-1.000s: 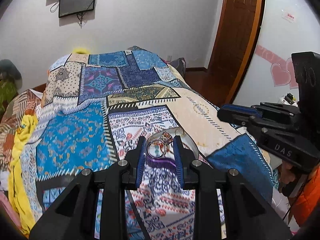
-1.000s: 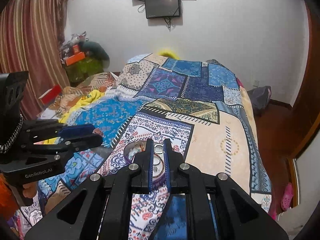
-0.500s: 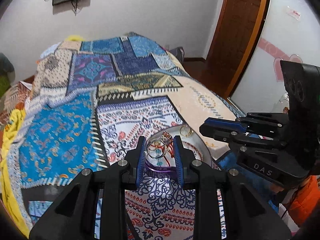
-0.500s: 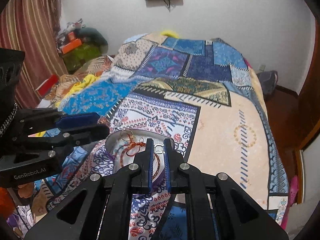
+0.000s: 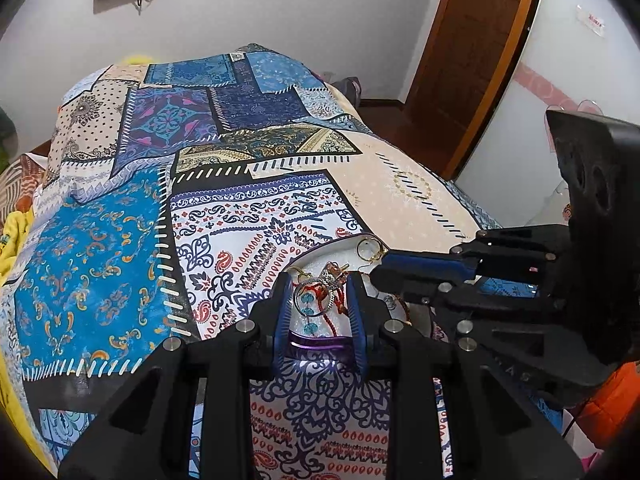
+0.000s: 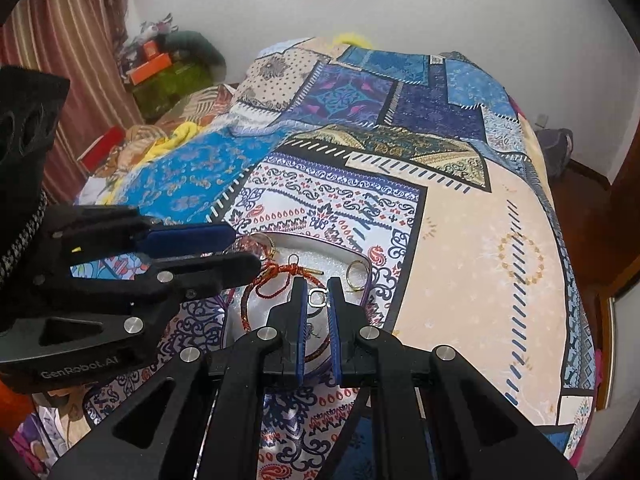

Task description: Organize jewelry

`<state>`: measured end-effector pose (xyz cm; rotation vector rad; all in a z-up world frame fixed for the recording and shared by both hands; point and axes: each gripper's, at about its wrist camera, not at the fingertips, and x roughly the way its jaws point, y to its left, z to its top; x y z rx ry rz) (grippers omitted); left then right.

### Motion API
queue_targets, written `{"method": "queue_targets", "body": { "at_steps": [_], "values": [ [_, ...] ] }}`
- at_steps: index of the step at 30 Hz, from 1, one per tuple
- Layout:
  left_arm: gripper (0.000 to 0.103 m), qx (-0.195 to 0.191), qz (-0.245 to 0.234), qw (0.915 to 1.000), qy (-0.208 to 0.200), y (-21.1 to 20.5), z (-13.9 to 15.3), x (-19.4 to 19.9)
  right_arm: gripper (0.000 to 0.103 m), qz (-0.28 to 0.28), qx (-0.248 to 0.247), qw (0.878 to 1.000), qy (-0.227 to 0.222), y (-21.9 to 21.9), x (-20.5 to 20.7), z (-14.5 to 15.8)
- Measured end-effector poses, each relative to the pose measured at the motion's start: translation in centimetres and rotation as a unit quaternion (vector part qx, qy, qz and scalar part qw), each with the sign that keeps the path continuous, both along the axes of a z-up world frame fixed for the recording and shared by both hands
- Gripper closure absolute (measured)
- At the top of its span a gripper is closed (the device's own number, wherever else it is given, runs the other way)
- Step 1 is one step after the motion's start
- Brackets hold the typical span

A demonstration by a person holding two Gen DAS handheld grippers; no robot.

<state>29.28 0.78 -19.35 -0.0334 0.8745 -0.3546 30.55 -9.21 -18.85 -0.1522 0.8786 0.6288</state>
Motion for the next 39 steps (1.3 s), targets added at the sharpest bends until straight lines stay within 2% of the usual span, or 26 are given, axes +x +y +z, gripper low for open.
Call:
{"method": "queue_targets", "body": {
  "at_steps": [7, 10, 16, 21, 25, 29, 33, 37, 39],
  "values": [
    [0.077, 0.002, 0.008, 1.0000, 0.003, 0.2, 0.1, 0.1, 0.094, 0.004, -0.013, 1.000, -0.006, 0.4, -0.2, 0.1],
    [0.077, 0.008, 0.010, 0.9999, 0.000, 0.3, 0.6, 0.0, 0.091, 0.002, -0.023, 1.000, -0.009, 0.6, -0.2, 0.1],
    [0.077, 0.010, 0.026, 0.9994, -0.021, 1.0, 2.9, -1.2, 0.088, -0.005, -0.021, 1.000, -0.017, 0.3, -0.5, 1.1],
    [0.077, 0.014, 0.042, 0.9975, -0.055, 1.4, 5.9, -3.1, 0.088, -0.017, -0.008, 0.999, -0.039, -0.4, -1.7, 3.8],
    [0.076, 0.014, 0.057, 0.9939, -0.093, 1.5, 9.2, -5.5, 0.088, -0.032, 0.012, 0.996, -0.080, -1.5, -3.9, 7.4],
    [0.076, 0.009, 0.073, 0.9862, -0.148, 1.6, 13.2, -9.0, 0.088, -0.047, 0.045, 0.988, -0.137, -2.9, -7.2, 12.1],
    [0.076, 0.006, 0.084, 0.9731, -0.215, 1.2, 17.2, -13.8, 0.088, -0.063, 0.078, 0.974, -0.202, -4.3, -11.6, 16.4],
    [0.076, 0.012, 0.100, 0.9519, -0.289, 0.4, 20.1, -19.5, 0.088, -0.078, 0.107, 0.953, -0.271, -5.4, -16.9, 19.9],
    [0.071, 0.011, 0.114, 0.9411, -0.318, 0.2, 21.0, -21.9, 0.088, -0.086, 0.124, 0.942, -0.301, -6.0, -19.6, 21.1]
  ]
}}
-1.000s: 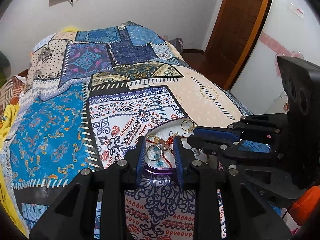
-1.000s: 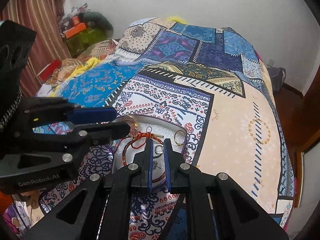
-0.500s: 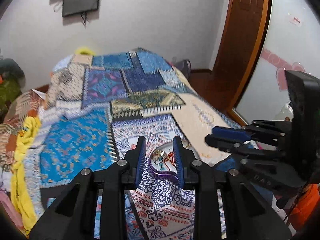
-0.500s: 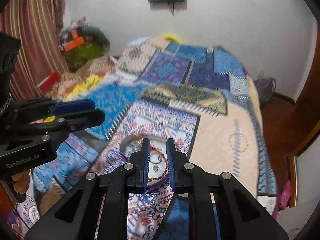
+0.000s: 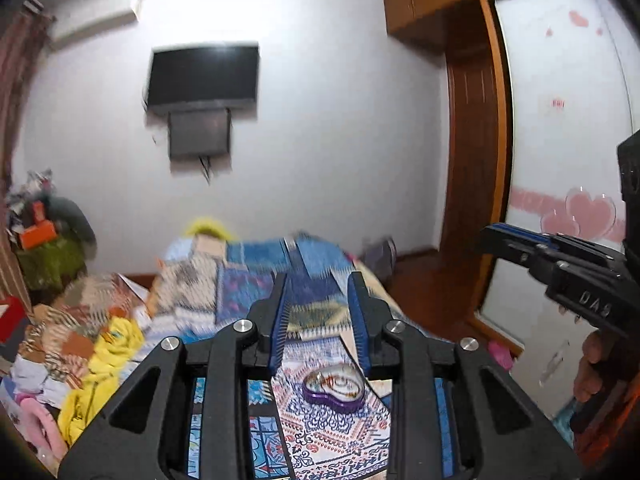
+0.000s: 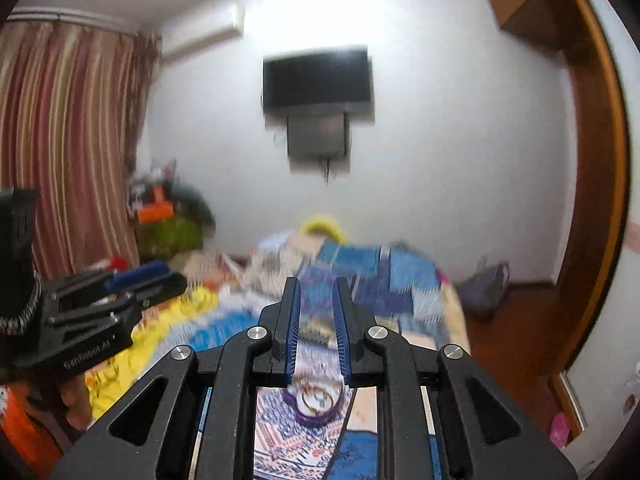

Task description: Organize jewelry

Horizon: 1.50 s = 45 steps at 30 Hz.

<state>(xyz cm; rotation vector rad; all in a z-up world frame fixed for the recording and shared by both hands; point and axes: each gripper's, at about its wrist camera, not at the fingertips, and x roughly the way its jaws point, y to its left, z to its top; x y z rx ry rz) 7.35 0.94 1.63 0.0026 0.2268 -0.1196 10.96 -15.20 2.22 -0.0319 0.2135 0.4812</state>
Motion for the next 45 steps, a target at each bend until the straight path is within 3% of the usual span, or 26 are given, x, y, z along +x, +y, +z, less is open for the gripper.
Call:
{"method": "queue_targets", "body": {
  "at_steps": [1, 3, 4, 5, 7, 11, 14, 45],
  "values": [
    [0.070, 0.001, 0.005, 0.9999, -0.010, 0.0, 0.3, -0.9, 0.088, -0.005, 0.006, 1.000, -0.013, -0.1, -1.1, 0.4],
    [0.055, 0.009, 0.025, 0.9990, -0.037, -0.3, 0.8, -3.0, 0.084, -0.017, 0.011, 0.999, -0.034, -0.2, -3.0, 0.7],
    [0.050, 0.011, 0.033, 0.9984, -0.045, -0.3, 0.9, -3.7, 0.073, -0.023, 0.012, 0.999, -0.040, -0.2, -3.4, 0.7],
    [0.041, 0.011, 0.039, 0.9977, -0.055, -0.3, 1.0, -4.4, 0.056, -0.032, 0.016, 0.998, -0.051, -0.2, -4.3, 0.7],
    [0.034, 0.007, 0.040, 0.9971, -0.064, -0.3, 1.1, -5.4, 0.036, -0.046, 0.023, 0.996, -0.067, -0.2, -5.0, 0.5],
    [0.006, 0.004, 0.064, 0.9952, -0.074, -0.3, 1.1, -6.3, 0.016, -0.067, 0.021, 0.994, -0.079, 0.3, -5.5, 0.1],
    [0.002, -0.008, 0.074, 0.9939, -0.081, 0.0, 1.0, -6.4, 0.004, -0.074, 0.028, 0.994, -0.076, 0.5, -5.1, 0.0],
    [0.002, -0.001, 0.072, 0.9959, -0.055, -0.5, -0.1, -5.8, 0.001, -0.085, 0.024, 0.995, -0.047, -1.1, -6.2, -0.8]
  ]
}}
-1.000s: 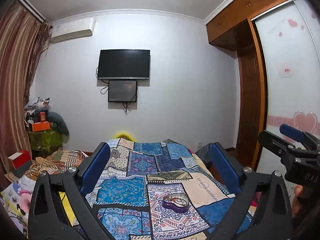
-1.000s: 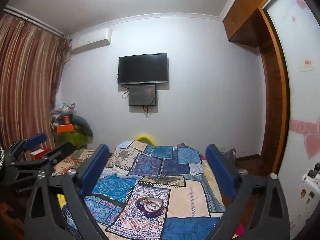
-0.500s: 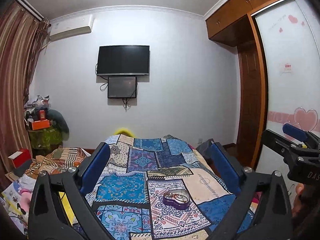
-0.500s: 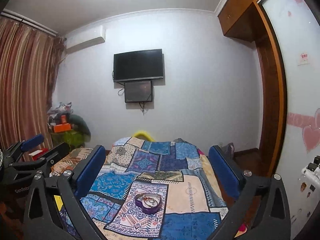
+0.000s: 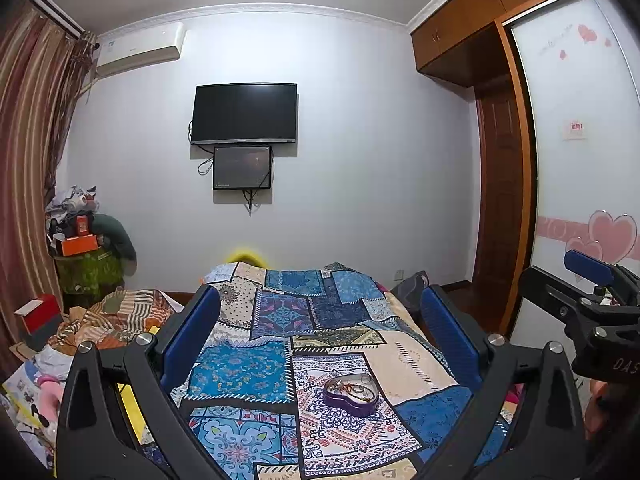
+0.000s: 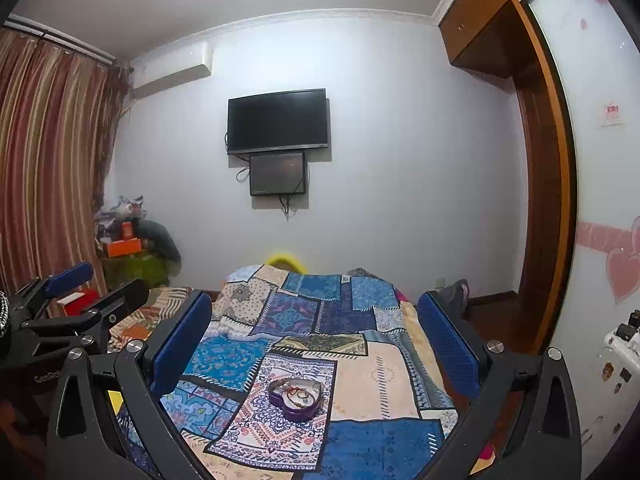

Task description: Organize jewelry

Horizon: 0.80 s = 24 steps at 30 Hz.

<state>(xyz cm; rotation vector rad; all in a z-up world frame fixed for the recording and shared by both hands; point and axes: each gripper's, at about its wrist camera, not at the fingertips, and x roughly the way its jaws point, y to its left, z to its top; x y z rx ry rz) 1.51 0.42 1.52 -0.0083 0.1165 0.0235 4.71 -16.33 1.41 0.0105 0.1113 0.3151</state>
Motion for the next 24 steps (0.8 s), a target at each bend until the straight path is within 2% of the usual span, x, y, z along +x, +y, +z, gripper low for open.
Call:
{"method": "queue_targets", "body": {
  "at_steps": [24],
  "values": [
    [0.002, -0.010, -0.003, 0.9999, 0.008, 0.63, -0.34, 0.33, 0.001, -0.001, 0.003, 1.000, 0.012, -0.19, 0.35, 0.19]
  ]
}}
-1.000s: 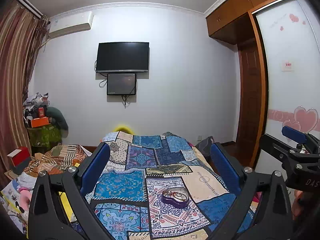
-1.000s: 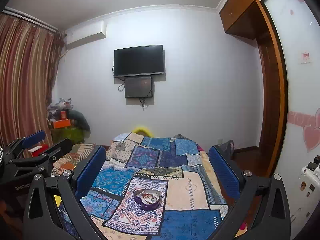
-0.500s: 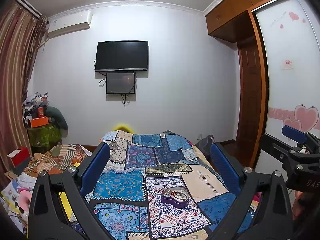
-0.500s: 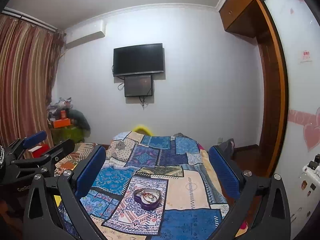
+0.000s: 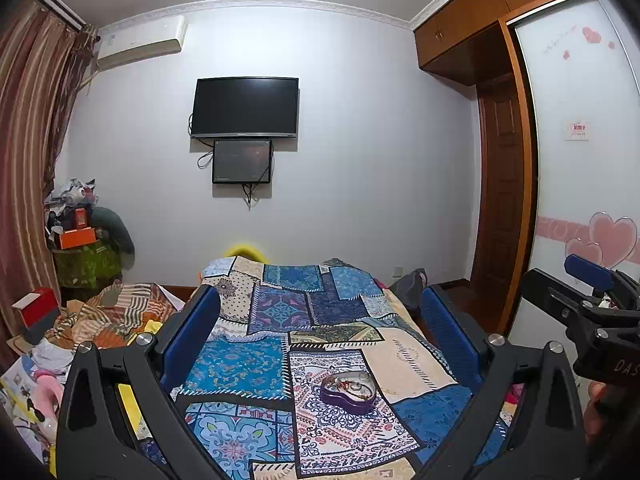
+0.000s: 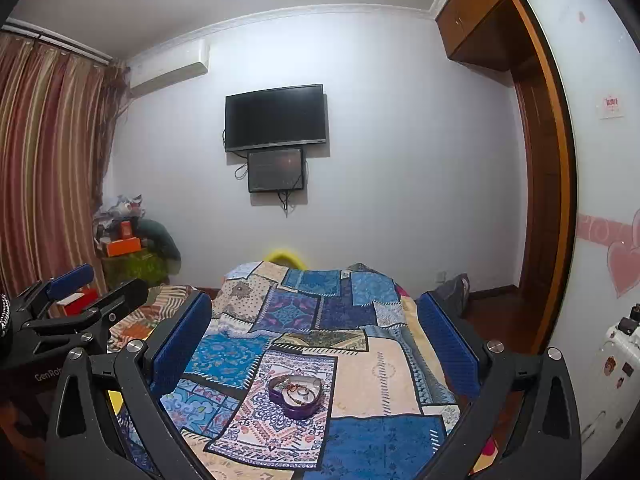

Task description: Organize jewelry

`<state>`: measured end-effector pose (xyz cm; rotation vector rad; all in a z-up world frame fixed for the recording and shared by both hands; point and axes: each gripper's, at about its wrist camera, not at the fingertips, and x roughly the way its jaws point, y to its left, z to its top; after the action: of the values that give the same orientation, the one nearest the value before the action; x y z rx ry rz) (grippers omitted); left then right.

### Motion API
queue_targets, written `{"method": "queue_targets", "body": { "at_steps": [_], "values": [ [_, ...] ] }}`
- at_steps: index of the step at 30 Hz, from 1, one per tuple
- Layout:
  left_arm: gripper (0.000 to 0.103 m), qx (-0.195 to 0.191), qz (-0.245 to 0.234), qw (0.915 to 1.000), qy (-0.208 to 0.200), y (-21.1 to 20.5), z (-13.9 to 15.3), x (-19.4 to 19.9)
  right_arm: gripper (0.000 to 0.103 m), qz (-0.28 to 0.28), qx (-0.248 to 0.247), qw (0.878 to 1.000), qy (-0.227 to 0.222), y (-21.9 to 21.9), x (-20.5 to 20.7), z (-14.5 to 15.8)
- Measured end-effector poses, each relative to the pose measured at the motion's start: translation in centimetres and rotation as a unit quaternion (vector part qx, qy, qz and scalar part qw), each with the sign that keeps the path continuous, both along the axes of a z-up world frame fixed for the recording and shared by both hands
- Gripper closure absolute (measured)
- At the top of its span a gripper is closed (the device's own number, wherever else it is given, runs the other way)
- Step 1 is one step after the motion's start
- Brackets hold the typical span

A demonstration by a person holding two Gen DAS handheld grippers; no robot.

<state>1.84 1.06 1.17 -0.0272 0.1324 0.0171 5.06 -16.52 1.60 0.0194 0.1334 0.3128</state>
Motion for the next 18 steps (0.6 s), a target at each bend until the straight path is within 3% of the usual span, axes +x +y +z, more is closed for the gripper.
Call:
{"method": "queue_targets", "body": {
  "at_steps": [18],
  "values": [
    [0.002, -0.003, -0.008, 1.0000, -0.001, -0.29, 0.19, -0.39, 0.001, -0.003, 0.000, 1.000, -0.003, 0.17, -0.25, -0.02]
  ]
}}
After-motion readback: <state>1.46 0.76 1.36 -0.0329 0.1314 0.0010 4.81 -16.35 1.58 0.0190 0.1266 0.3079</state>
